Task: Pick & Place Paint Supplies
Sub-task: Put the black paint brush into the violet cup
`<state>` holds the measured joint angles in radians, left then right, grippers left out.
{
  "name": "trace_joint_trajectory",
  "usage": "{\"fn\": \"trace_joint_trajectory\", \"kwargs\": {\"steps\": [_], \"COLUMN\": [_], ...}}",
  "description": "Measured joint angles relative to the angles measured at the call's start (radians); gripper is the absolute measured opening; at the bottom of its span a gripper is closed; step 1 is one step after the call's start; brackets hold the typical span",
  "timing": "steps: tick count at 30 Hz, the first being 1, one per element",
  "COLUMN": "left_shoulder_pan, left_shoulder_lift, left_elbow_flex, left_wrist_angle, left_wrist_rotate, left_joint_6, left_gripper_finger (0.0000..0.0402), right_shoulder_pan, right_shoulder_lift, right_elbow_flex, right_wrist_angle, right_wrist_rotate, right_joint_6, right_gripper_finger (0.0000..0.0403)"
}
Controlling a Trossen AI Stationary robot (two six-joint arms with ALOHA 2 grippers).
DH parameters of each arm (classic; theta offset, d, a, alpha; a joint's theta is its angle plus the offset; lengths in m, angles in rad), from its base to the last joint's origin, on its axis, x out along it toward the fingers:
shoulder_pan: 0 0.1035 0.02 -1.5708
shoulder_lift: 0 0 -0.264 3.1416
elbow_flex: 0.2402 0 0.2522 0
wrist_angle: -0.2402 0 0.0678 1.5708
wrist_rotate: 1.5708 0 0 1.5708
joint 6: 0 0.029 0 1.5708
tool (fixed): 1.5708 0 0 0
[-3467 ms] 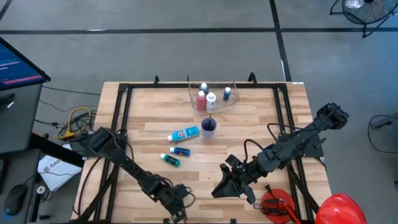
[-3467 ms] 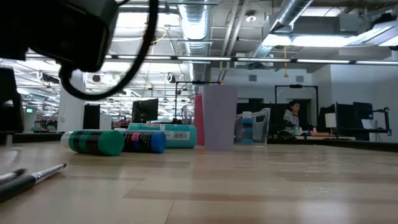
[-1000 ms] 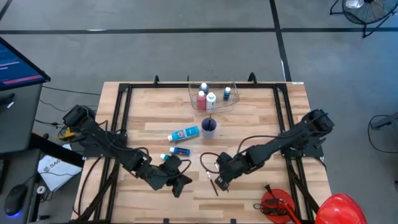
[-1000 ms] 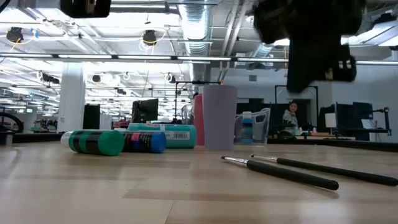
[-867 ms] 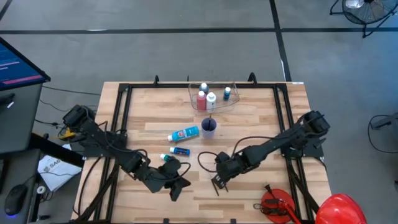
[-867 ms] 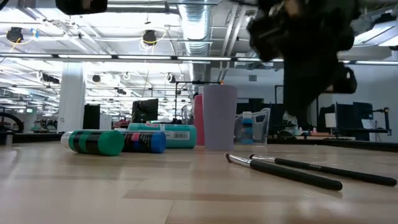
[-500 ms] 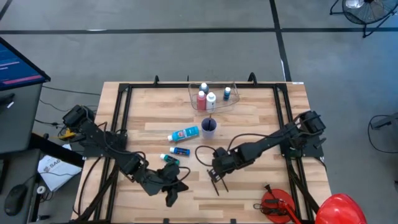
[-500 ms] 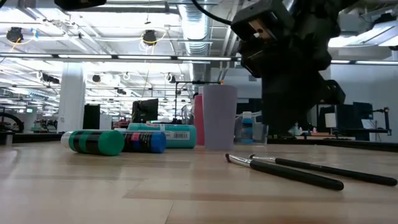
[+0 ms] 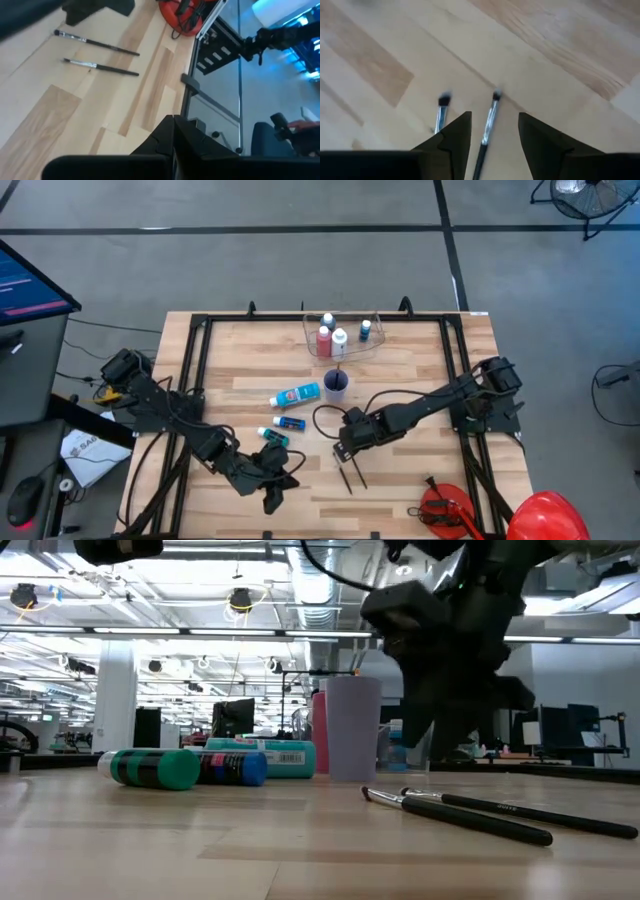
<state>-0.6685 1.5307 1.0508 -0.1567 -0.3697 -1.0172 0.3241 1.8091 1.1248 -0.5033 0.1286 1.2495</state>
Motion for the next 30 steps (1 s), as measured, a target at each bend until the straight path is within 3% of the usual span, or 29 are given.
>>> {"fn": "trace_joint_trajectory", "kwargs": {"steps": [30], "left_shoulder_pan": [0.000], "left_shoulder_lift": [0.000], "left_elbow_flex": [0.000], "left_wrist_angle": [-0.054], "left_wrist_rotate": [0.019], "left_joint_6": [0.004], "left_gripper_finger": [0.0000], "right_shoulder_pan": [0.034], "right_shoulder_lift": [0.061], "right_elbow_flex": [0.000], "right_wrist_angle": [0.043], "right_wrist_rotate": [0.031], "right_joint_6": [0.027], "right_gripper_finger": [0.0125]}}
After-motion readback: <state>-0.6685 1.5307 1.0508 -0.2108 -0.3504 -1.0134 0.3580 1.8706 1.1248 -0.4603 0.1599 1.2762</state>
